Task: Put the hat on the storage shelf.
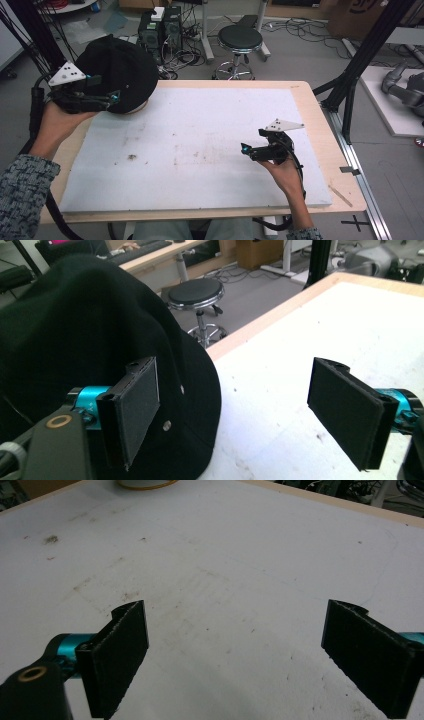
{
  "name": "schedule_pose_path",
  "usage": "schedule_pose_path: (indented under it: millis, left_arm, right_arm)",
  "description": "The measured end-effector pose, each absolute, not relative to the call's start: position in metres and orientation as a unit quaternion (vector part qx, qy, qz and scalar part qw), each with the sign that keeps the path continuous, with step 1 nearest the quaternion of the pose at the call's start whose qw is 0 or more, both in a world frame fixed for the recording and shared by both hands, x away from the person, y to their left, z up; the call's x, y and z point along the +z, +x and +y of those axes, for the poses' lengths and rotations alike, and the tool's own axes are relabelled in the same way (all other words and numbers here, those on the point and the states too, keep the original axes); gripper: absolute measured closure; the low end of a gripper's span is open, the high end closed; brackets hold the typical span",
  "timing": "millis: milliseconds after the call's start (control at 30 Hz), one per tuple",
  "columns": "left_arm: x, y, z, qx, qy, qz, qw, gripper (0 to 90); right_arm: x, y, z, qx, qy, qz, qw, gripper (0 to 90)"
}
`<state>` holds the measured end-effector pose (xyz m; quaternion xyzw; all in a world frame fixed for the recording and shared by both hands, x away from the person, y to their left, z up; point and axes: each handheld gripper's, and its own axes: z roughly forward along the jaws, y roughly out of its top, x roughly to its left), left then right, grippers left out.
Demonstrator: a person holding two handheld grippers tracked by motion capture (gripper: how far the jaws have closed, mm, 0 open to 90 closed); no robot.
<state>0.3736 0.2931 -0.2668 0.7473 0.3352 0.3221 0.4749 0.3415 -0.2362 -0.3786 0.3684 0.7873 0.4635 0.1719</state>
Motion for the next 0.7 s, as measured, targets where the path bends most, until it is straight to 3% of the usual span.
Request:
schedule_pose_path:
  millis: [700]
  left_arm:
    - [-0.337, 0.334, 0.294, 0.314, 0.734, 0.366, 0.478, 20.9]
  right_arm:
    - [-0.379, 0.346, -0.229, 0.46, 0.363, 0.792, 0.17, 11.3]
